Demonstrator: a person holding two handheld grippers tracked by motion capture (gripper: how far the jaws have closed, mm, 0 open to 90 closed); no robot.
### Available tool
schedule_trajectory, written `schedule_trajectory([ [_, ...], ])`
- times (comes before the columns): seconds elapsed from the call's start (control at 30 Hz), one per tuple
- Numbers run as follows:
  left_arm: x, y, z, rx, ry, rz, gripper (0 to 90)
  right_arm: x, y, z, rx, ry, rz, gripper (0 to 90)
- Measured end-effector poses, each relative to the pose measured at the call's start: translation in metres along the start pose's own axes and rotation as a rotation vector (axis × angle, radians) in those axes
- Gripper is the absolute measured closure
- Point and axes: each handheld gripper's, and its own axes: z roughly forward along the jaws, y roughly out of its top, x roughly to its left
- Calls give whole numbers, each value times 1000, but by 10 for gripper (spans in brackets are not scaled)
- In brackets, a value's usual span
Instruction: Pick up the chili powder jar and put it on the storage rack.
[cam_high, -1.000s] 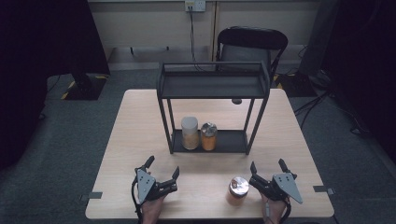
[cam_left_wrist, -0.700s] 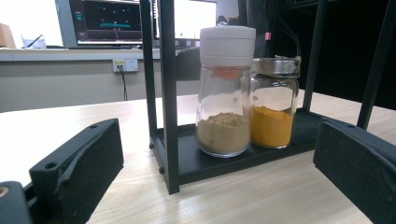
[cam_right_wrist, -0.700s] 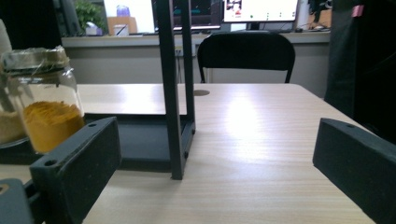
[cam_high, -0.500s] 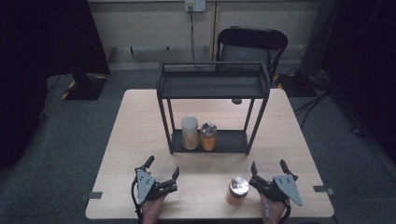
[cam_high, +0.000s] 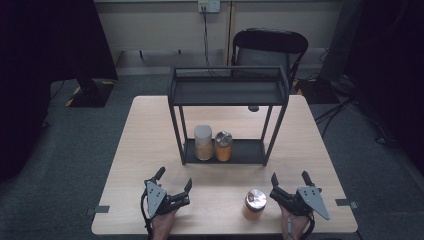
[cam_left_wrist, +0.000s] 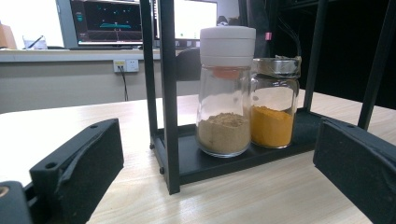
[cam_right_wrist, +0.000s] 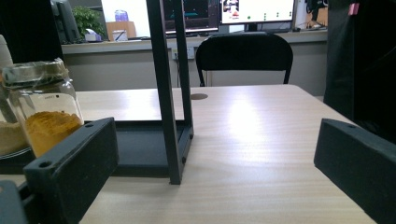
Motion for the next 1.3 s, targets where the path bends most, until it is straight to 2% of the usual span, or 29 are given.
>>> schedule_trajectory([
  [0.4,0,0,0,0,1,0,11,2,21,-8,-52,36,5,0],
  [0.47,0,0,0,0,0,0,11,4,28,-10,-33,31,-5,0],
  [0.6,0,0,0,0,0,0,11,3,36,-14,-39,44,18,0],
  [0.9,0,0,0,0,1,0,11,-2,60,-18,-20,136,24,0],
  [1.3,0,0,0,-1,1,0,11,5,72,-31,-80,179,2,0],
])
